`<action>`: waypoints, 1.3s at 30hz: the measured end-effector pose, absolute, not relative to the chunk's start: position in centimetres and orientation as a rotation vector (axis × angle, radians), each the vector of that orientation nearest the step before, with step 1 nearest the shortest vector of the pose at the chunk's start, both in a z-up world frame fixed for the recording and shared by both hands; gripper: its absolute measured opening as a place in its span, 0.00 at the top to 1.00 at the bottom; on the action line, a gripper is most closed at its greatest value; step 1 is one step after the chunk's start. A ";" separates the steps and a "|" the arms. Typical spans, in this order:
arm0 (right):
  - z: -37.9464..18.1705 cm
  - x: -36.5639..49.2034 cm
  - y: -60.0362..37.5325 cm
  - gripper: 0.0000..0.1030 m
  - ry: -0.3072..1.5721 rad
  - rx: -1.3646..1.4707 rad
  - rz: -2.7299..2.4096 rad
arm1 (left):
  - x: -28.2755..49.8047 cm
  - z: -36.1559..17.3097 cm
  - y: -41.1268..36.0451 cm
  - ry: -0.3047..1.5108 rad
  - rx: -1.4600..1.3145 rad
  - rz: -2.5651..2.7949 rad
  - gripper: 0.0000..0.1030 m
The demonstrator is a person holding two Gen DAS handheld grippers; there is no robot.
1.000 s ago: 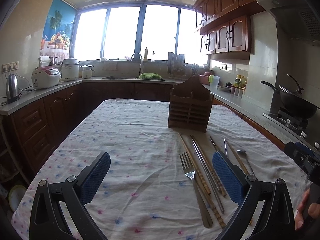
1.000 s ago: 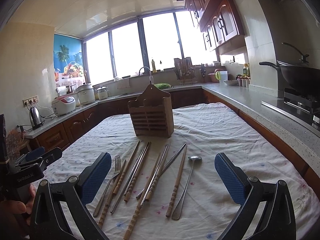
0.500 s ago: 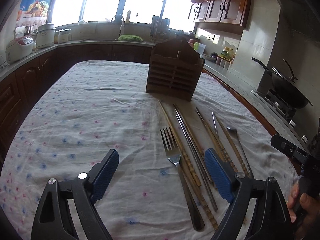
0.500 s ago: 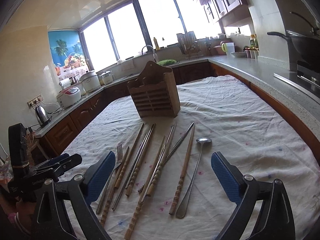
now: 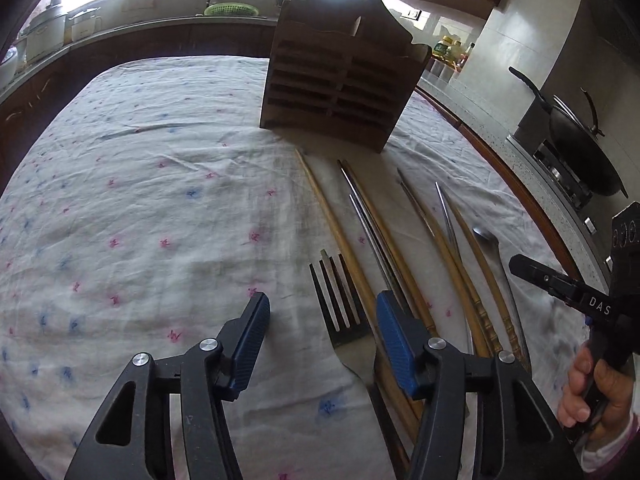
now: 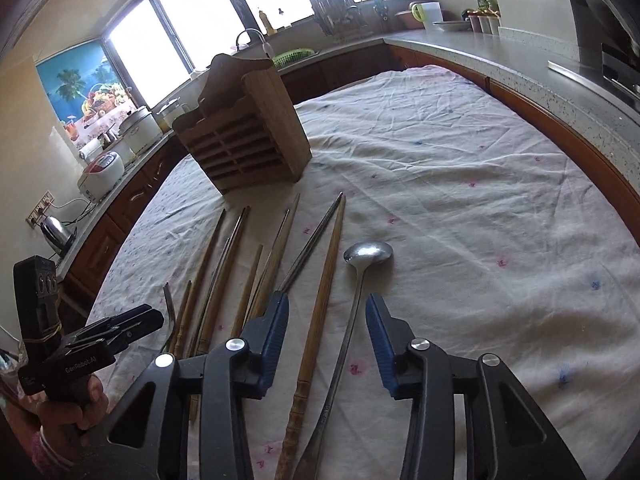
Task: Organize utensils
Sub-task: 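Close the left gripper on the silver fork while the right gripper grasps the spoon, then lift the fork with the left gripper while the right gripper lifts the spoon toward the holder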
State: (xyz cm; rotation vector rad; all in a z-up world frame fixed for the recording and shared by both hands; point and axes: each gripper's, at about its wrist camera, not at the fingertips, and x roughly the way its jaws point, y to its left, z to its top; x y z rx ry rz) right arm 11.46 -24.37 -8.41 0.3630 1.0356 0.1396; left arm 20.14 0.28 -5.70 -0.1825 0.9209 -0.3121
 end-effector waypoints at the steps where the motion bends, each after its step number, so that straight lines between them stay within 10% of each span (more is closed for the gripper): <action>1: -8.7 11.6 -24.2 0.67 1.048 0.365 0.143 | 20.6 -5.9 0.1 0.919 -0.178 -0.319 0.50; 12: -10.7 13.2 -24.6 0.95 1.110 0.414 0.150 | 21.6 -6.6 0.7 0.906 -0.249 -0.413 0.85; 39: -1.1 10.6 -23.4 0.98 0.835 0.430 0.248 | 9.8 4.8 6.3 0.623 -0.267 -0.387 1.00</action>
